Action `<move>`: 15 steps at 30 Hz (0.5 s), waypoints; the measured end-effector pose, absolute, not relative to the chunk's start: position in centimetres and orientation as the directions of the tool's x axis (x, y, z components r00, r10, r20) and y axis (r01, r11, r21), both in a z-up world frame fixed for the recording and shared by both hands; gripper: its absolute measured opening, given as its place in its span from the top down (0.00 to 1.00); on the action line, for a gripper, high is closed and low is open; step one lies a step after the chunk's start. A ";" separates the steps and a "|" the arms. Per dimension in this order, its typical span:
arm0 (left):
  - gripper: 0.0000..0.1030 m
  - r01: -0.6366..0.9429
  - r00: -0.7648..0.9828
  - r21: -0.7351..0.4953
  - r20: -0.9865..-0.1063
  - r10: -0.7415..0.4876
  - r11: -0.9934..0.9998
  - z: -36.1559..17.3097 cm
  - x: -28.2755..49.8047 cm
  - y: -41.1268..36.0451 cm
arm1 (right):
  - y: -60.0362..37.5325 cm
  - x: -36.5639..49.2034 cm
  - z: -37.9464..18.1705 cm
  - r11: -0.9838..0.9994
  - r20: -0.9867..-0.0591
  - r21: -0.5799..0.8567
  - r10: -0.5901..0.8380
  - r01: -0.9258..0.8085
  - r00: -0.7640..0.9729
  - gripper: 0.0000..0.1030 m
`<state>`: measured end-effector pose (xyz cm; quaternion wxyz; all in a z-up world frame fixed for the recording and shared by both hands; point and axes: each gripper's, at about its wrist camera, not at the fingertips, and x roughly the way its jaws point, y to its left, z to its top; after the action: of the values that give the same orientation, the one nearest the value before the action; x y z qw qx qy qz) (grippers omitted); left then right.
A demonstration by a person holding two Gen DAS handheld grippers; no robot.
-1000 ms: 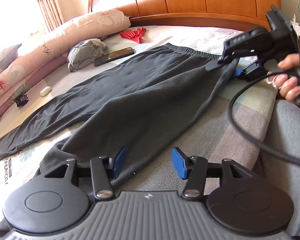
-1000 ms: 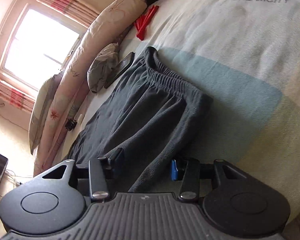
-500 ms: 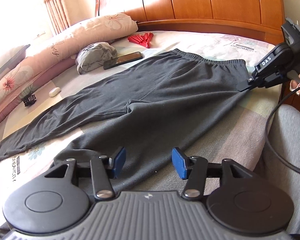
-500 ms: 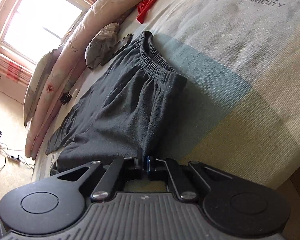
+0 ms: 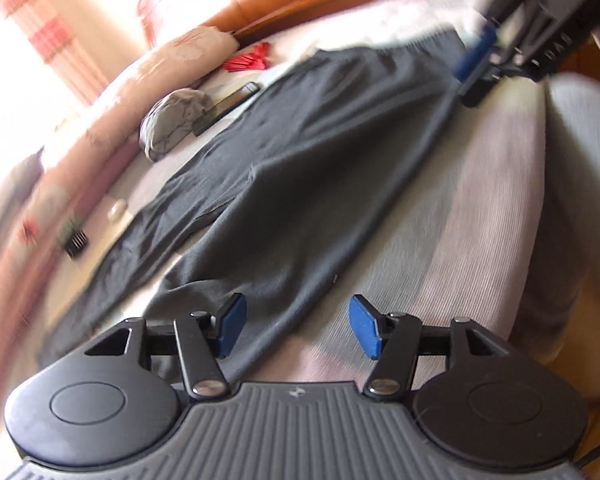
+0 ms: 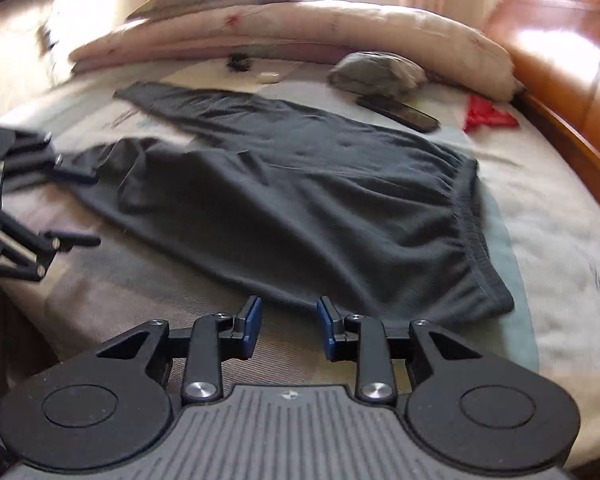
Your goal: Fold clothes
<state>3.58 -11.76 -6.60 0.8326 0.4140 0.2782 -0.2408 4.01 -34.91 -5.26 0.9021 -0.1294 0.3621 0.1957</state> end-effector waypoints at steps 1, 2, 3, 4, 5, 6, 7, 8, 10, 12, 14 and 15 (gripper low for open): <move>0.43 0.628 0.740 0.590 -0.655 -0.154 0.507 -6.9 3.4 -11.6 | -33.4 4.1 -5.6 0.861 -0.711 -0.162 0.237 -0.483 0.662 0.63; 0.42 0.622 0.752 0.625 -0.645 -0.136 0.473 -7.2 3.3 -11.3 | -32.2 4.2 -6.0 0.826 -0.715 -0.235 0.209 -0.512 0.667 0.61; 0.42 0.614 0.764 0.657 -0.635 -0.118 0.438 -7.5 3.1 -11.0 | -31.0 4.3 -6.5 0.786 -0.717 -0.306 0.181 -0.537 0.673 0.58; 0.42 0.604 0.774 0.683 -0.625 -0.100 0.410 -7.8 3.1 -10.7 | -29.7 4.3 -6.9 0.739 -0.716 -0.374 0.153 -0.560 0.681 0.54; 0.42 0.596 0.783 0.705 -0.616 -0.085 0.385 -8.1 3.1 -10.3 | -28.6 4.4 -7.4 0.690 -0.713 -0.435 0.128 -0.578 0.689 0.52; 0.42 0.589 0.790 0.723 -0.609 -0.069 0.360 -8.5 3.2 -9.9 | -27.8 4.3 -7.9 0.642 -0.707 -0.488 0.106 -0.591 0.699 0.52; 0.42 0.582 0.797 0.740 -0.601 -0.058 0.336 -8.9 3.2 -9.6 | -27.1 4.2 -8.3 0.598 -0.696 -0.534 0.090 -0.598 0.712 0.52; 0.42 0.577 0.804 0.752 -0.591 -0.062 0.320 -9.1 3.2 -9.4 | -26.4 4.1 -8.4 0.564 -0.683 -0.567 0.084 -0.600 0.726 0.52; 0.41 0.574 0.809 0.755 -0.582 -0.080 0.318 -9.3 3.4 -9.2 | -25.2 4.4 -8.5 0.519 -0.669 -0.605 0.081 -0.604 0.739 0.52; 0.41 0.573 0.812 0.757 -0.575 -0.099 0.315 -9.4 3.8 -9.6 | -23.9 4.8 -8.8 0.489 -0.650 -0.633 0.085 -0.600 0.755 0.52; 0.41 0.572 0.816 0.759 -0.566 -0.118 0.311 -9.6 4.2 -10.1 | -22.3 5.0 -9.3 0.447 -0.618 -0.678 0.083 -0.584 0.782 0.53; 0.41 0.571 0.817 0.761 -0.562 -0.129 0.309 -9.6 4.5 -10.4 | -21.6 5.1 -9.6 0.428 -0.603 -0.696 0.088 -0.577 0.793 0.53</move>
<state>4.48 -10.38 -9.65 0.7829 0.5438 0.2035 -0.2235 5.10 -21.59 -9.55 0.8078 -0.4939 0.2475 0.2056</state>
